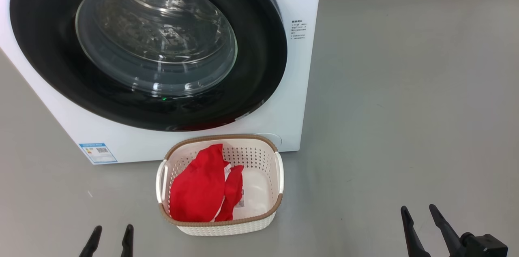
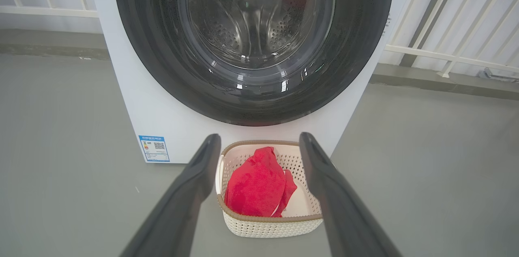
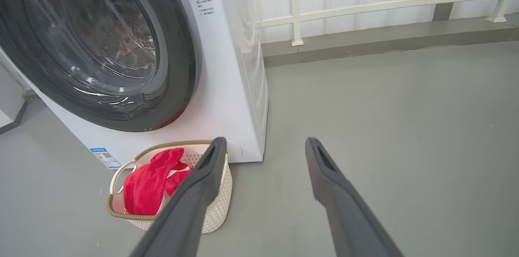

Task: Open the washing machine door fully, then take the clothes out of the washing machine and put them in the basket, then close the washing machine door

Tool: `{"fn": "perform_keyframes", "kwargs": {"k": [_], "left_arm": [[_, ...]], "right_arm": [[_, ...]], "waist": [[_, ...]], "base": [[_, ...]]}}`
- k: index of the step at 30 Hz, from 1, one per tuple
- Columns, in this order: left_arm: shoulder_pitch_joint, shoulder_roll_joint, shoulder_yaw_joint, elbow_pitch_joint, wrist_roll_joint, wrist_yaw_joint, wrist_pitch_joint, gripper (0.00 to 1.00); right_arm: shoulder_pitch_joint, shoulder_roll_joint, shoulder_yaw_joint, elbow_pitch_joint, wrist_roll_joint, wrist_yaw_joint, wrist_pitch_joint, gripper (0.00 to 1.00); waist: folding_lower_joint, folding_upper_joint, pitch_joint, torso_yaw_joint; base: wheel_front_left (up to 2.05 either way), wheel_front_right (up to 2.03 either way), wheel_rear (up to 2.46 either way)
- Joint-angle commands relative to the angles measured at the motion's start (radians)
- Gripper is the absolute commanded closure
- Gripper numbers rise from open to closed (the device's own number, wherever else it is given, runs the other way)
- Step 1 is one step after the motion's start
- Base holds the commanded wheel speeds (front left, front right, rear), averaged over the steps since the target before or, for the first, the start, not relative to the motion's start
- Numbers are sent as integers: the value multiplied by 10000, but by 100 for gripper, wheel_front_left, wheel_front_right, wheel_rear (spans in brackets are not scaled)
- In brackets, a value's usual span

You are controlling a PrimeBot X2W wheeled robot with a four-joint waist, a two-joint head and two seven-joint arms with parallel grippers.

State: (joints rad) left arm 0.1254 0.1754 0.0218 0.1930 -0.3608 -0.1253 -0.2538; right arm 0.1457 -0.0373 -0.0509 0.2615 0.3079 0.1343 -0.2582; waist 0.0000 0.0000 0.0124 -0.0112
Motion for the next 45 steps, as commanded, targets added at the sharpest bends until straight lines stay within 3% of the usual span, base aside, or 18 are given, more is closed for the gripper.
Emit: {"fn": "perform_keyframes", "kwargs": {"k": [1, 40, 41, 45], "left_arm": [[-191, 117, 389, -289, 131, -54, -80, 0], [-279, 51, 684, -613, 162, -54, -80, 0], [-295, 37, 722, -730, 174, -54, -80, 100], [5, -317, 228, -56, 136, 15, 81, 100]], "right_arm": [[-105, -130, 198, -266, -11, -36, -36, 0], [-257, -129, 300, -350, 161, -36, -36, 0], [-255, -129, 294, -348, 149, -36, -36, 100], [19, 95, 110, 307, 100, 2, 34, 100]], "waist": [[0, 0, -9, -7], [0, 0, 129, 45], [0, 0, 125, 50], [0, 0, 127, 48]], "base": [[0, 0, 0], [0, 0, 0], [0, 0, 0], [0, 0, 0]]}}
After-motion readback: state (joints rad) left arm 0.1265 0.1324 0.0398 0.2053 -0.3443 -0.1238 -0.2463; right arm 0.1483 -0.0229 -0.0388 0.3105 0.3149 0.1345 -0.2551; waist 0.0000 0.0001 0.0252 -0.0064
